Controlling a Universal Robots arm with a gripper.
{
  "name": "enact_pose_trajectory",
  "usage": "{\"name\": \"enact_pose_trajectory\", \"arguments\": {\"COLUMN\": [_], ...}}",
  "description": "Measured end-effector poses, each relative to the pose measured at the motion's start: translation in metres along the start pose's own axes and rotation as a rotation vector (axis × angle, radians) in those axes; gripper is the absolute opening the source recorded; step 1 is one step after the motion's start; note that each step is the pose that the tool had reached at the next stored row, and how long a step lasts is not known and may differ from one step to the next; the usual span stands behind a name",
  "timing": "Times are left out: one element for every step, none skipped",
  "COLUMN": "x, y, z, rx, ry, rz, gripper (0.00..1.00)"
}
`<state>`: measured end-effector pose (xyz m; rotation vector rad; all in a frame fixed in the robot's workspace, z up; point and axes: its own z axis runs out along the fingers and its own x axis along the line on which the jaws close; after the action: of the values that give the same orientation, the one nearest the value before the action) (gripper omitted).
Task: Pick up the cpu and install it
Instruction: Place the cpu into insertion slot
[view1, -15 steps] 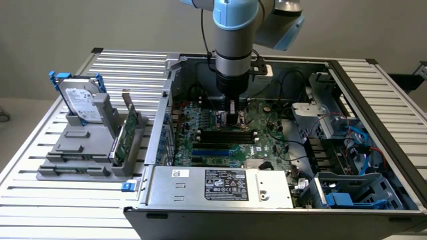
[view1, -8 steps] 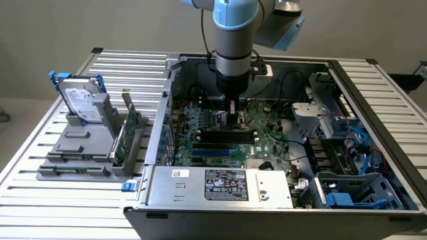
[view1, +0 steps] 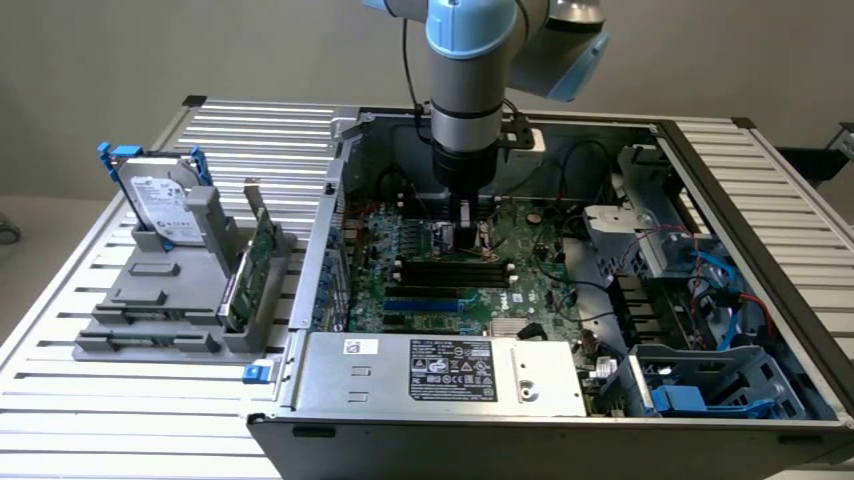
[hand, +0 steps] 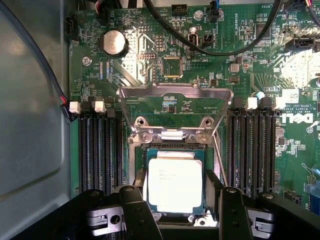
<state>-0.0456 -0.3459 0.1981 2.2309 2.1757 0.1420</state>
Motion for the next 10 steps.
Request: {"name": "enact_pose_trajectory", "arguments": {"x": [0.0001,0.0002,0.0003,0.0004,0.0005,0.0006,0.0008,0.0010,0.0013,0.0016], "y": [0.0000,0.0000,0.0000,0.0000,0.0000,-0.0001,0.0000,-0.0001,-0.0001,-0.0001], "z": [0.0000,0.0000,0.0000,0.0000,0.0000,0.0000,0.0000,0.0000,0.0000,0.0000], "rx": [0.0000,-0.0001,-0.0001,-0.0002,-0.0001,-0.0002,-0.0002,-0.0002,-0.0002,-0.0002], "ry": [-0.0013,-0.0026,-0.0038,-0.0051,-0.0066,-0.0079,-0.0093,-0.0106,-0.0115,-0.0124], "rz": [0.000,0.000,0.000,-0.001,-0.001,-0.001,-0.001,-0.001,-0.001,-0.001], "gripper": [0.55,0.55,0.55,0.55,0.55,0.55,0.55,0.55,0.55,0.55]}}
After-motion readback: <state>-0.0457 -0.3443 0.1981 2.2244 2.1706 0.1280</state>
